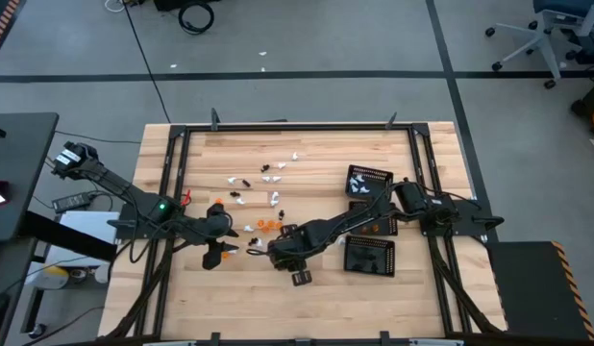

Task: Sort Halloween decoration
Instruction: Put the black ghost toy into the bottom black bin

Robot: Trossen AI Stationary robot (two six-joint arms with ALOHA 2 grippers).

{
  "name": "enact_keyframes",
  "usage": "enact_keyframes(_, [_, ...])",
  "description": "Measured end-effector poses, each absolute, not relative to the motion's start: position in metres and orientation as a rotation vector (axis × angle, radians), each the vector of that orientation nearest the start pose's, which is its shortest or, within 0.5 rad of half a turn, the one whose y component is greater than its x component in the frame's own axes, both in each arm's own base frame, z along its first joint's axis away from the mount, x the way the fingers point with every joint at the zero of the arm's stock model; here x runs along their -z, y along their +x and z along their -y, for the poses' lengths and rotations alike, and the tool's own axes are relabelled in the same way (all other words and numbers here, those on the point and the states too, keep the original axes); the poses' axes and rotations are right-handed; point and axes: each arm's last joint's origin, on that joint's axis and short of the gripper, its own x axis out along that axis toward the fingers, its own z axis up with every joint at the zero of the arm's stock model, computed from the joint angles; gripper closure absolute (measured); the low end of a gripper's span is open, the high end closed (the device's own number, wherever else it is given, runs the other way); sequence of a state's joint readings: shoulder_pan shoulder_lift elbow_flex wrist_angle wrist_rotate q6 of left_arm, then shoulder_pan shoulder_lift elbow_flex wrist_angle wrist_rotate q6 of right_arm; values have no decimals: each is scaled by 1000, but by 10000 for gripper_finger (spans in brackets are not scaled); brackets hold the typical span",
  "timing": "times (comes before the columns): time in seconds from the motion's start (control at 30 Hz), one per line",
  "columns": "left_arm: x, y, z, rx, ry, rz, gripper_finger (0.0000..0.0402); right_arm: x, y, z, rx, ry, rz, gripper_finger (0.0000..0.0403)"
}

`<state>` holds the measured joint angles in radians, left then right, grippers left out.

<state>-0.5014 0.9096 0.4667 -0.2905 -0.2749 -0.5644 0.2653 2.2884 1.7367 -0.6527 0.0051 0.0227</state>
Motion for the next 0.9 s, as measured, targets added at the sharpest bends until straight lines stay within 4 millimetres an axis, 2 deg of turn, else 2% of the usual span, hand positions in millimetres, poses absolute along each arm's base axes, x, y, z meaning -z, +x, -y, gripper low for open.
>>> enact_keyframes(0.33, [-197, 158, 78, 18, -261, -714, 209, -133, 451, -123, -217, -168, -1191, 279])
enact_keyframes(0.67, [-197, 158, 78, 19, -261, -713, 209, -132, 451, -123, -236, -160, -1198, 373])
enact_keyframes(0.9, [-197, 158, 78, 20, -258, -713, 209, -137, 451, -123, -206, -130, -1224, 370])
